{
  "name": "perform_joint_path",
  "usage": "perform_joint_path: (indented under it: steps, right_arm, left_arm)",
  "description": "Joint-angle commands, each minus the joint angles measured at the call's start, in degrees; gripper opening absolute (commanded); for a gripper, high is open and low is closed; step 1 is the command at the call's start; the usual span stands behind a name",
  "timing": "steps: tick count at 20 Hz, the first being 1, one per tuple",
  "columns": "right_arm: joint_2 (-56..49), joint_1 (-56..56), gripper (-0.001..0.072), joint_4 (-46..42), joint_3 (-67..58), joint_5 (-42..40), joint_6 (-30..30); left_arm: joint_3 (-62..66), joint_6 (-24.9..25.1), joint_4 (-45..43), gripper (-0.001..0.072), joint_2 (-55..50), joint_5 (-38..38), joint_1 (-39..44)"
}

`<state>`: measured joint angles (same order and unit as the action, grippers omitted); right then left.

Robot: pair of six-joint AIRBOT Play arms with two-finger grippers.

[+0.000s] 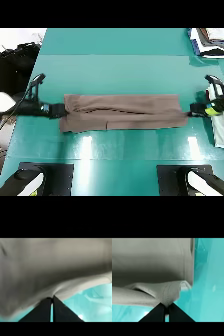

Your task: Fold the shirts.

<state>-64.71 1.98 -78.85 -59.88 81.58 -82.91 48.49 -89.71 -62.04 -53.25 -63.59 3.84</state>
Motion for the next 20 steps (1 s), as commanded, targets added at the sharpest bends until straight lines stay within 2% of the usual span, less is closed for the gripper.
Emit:
perform_joint_path:
  steps: [1, 3, 4, 5, 6, 7, 10, 11, 12, 13, 14, 17, 20]
  right_arm:
    - [-13.00, -1.97, 0.0020, 3.15, -8.33, -3.50, -0.59]
    - [-18.56, -1.20, 0.0021, 7.04, -12.57, -5.11, -0.55]
    - [-20.83, -0.39, 0.0048, 10.05, -14.51, -5.68, 0.20]
    - [-22.56, 0.55, 0.0230, 13.11, -16.17, -5.95, 1.75]
    - [-24.00, 1.57, 0.0416, 15.74, -17.77, -5.81, 2.47]
    - [-25.03, 3.02, 0.0471, 17.97, -19.19, -4.74, 3.91]
    - [-25.33, 8.35, 0.0470, 19.12, -19.89, 0.90, 8.57]
    - [-25.22, 10.54, 0.0471, 19.17, -19.23, 2.51, 9.79]
    - [-25.07, 12.87, 0.0471, 19.19, -17.64, 3.06, 10.49]
    - [-25.11, 14.86, 0.0497, 19.19, -16.04, 3.26, 11.17]
    - [-25.09, 17.00, 0.0585, 19.30, -13.60, 2.78, 12.09]
    - [-26.45, 20.87, 0.0597, 19.76, -7.52, 1.66, 15.02]
    - [-29.68, 21.18, 0.0576, 26.97, -3.93, 1.31, 18.25]
  left_arm:
    - [6.82, 3.17, -0.11, 0.0029, -14.23, 9.62, 0.00]
    - [11.19, 3.17, -0.13, 0.0030, -21.07, 10.69, 0.00]
    - [12.94, 3.15, -0.13, 0.0032, -23.47, 10.71, 0.00]
    - [14.32, 3.13, -0.13, 0.0145, -24.87, 10.64, 0.00]
    - [15.52, 2.99, -0.07, 0.0488, -25.44, 10.64, 0.00]
    - [16.44, 2.95, -0.11, 0.0669, -25.31, 10.38, 0.00]
    - [20.13, 3.17, -0.98, 0.0667, -24.37, 4.90, 0.00]
    - [20.57, 3.15, -0.42, 0.0607, -24.06, 3.89, 0.00]
    - [20.55, 3.17, 0.83, 0.0334, -23.76, 3.34, 0.00]
    - [20.55, 3.19, 1.51, 0.0090, -23.63, 3.04, 0.09]
    - [20.55, 3.19, 2.05, 0.0031, -23.65, 3.06, 0.52]
    - [20.55, 3.17, 2.32, 0.0030, -23.65, 4.00, 4.17]
    - [20.55, 2.34, 2.49, 0.0029, -23.78, 9.66, 10.21]
